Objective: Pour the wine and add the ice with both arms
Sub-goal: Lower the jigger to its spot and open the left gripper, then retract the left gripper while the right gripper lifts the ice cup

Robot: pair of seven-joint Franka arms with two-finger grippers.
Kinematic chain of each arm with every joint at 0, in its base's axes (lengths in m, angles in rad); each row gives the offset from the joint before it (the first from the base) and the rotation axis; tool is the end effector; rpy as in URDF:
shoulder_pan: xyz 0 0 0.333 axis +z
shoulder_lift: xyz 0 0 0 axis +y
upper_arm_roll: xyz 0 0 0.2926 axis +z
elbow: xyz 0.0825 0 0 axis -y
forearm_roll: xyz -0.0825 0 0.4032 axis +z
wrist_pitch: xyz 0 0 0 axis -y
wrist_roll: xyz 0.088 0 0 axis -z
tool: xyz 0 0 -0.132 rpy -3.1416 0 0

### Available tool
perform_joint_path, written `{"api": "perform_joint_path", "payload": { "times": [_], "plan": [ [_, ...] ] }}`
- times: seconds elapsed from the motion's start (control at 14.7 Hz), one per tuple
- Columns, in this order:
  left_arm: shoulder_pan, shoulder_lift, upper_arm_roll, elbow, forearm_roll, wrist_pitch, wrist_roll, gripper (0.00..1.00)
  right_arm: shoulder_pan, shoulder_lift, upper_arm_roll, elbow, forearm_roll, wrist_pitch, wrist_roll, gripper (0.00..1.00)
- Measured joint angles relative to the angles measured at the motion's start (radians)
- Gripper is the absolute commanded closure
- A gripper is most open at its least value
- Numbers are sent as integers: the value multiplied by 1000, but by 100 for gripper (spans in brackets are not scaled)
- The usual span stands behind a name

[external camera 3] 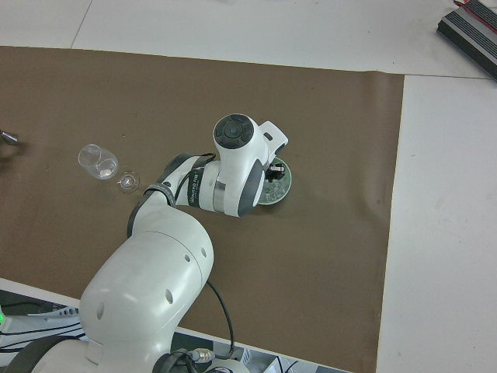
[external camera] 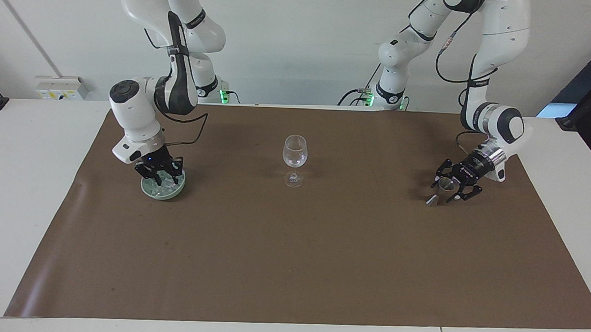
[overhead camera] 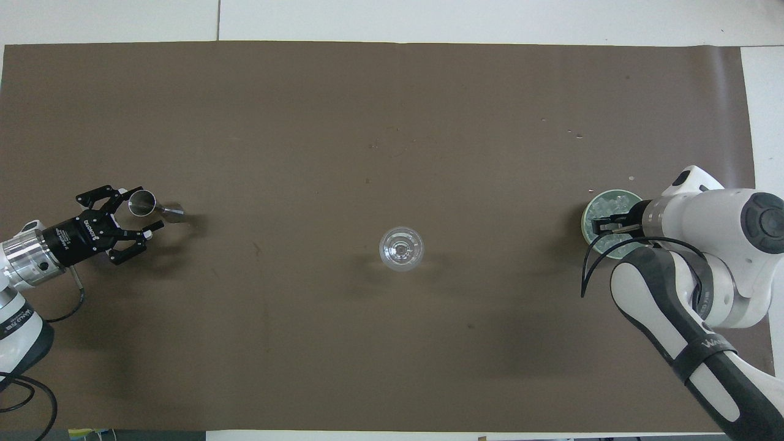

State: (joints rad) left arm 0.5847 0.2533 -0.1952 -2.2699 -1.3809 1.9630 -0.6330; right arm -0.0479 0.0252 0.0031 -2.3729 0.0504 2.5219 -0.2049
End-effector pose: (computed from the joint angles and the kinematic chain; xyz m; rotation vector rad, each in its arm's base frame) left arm 0.5135 0.1135 0.2046 1.0768 1.6984 -0.6825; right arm 0.5266 -0.0233 0.2624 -3.1134 -0.1884 -0.1980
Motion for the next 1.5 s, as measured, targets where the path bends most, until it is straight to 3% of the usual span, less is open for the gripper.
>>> {"api": "perform_joint_path", "payload": {
  "times": [0.27, 0.55, 0.61, 0.82, 1.09, 1.3, 1.5],
  "plan": [
    [36, -18, 1, 67, 239, -7, 7, 0, -2, 0, 0, -1, 0, -2, 0, 60],
    [34, -58, -8, 184, 532, -34, 7, 0, -2, 0, 0, -1, 0, -2, 0, 96],
    [26, -68, -12, 225, 612, -63, 8, 0, -2, 0, 0, -1, 0, -2, 0, 100],
    [-45, -80, -19, 375, 828, -155, 9, 0, -2, 0, 0, -1, 0, -2, 0, 100],
    [-117, -88, -22, 557, 988, -292, 9, 0, -1, 0, 0, 24, 0, -54, 0, 100],
    [-194, -115, -24, 643, 1072, -356, 28, 0, 3, -9, 5, 130, -1, -206, 0, 100],
    [-281, -178, -26, 647, 1130, -371, 124, 0, 57, -15, 11, 282, -16, -372, 43, 100]
  ]
}}
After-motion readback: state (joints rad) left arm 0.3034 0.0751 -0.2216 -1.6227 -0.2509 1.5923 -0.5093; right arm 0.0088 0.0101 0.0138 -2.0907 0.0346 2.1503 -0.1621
